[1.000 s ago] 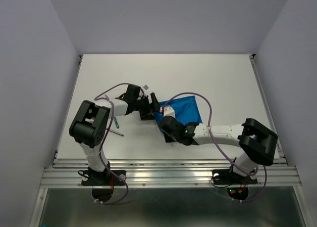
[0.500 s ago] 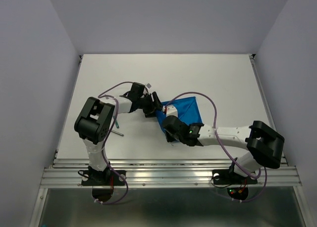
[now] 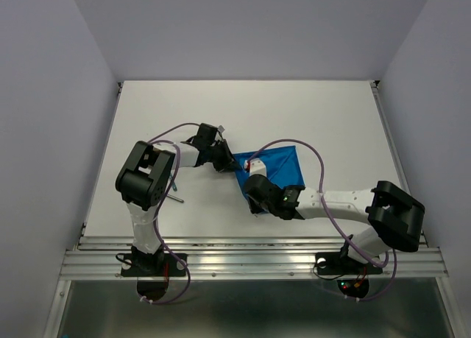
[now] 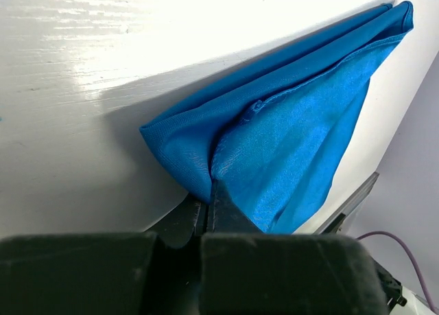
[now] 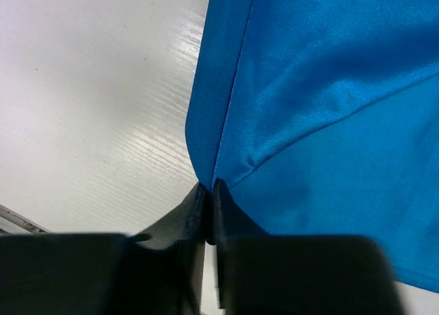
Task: Fold the napkin into a case and place the utensils inside
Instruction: Pick up the upper triangle-folded napkin from the center of the board.
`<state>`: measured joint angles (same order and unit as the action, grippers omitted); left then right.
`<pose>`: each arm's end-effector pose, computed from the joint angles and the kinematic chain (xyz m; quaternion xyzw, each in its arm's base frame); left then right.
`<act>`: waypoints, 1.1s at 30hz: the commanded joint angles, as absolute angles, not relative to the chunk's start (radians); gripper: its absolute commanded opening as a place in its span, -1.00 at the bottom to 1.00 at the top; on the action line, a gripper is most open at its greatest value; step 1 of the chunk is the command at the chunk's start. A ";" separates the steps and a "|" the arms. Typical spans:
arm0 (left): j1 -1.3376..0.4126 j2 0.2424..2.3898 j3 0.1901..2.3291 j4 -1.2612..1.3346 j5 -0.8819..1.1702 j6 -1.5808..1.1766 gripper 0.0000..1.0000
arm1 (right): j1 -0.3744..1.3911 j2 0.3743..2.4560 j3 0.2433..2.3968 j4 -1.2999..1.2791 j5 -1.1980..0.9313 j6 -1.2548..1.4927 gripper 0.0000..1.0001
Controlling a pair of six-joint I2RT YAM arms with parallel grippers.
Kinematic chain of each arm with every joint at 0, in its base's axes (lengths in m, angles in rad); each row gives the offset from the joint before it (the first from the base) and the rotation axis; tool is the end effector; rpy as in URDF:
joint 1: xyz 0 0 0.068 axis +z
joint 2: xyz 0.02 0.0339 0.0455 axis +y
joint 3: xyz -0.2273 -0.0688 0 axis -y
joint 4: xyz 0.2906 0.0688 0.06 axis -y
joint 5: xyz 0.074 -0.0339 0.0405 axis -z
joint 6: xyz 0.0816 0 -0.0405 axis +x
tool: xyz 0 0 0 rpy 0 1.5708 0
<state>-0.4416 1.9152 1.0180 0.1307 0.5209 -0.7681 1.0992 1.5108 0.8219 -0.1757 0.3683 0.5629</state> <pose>0.3707 -0.2202 0.0373 -0.0451 0.8937 -0.4100 0.1763 0.1926 0.3129 0.0878 -0.1833 0.9063 0.1353 0.3561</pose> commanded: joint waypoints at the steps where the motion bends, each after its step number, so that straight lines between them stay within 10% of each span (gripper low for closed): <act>1: -0.448 1.911 1.028 0.098 0.465 -0.753 -1.00 | 1.106 1.477 0.827 -0.150 0.388 0.551 -0.61; 4: -0.448 1.891 1.019 0.100 0.459 -0.765 -1.00 | 1.106 1.468 0.841 -0.172 0.399 0.557 0.05; 7: -0.448 1.873 1.008 0.100 0.456 -0.772 -1.00 | 1.106 1.448 0.842 -0.179 0.422 0.575 0.23; 33: -0.448 1.809 0.963 0.086 0.446 -0.773 -0.99 | 1.053 1.497 0.986 -0.361 0.474 0.777 0.54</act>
<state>-0.4442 1.8606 0.9752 0.1074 0.4522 -0.7868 1.0962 1.5356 0.9577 -0.3397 0.4374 0.6807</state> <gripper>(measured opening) 0.044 0.766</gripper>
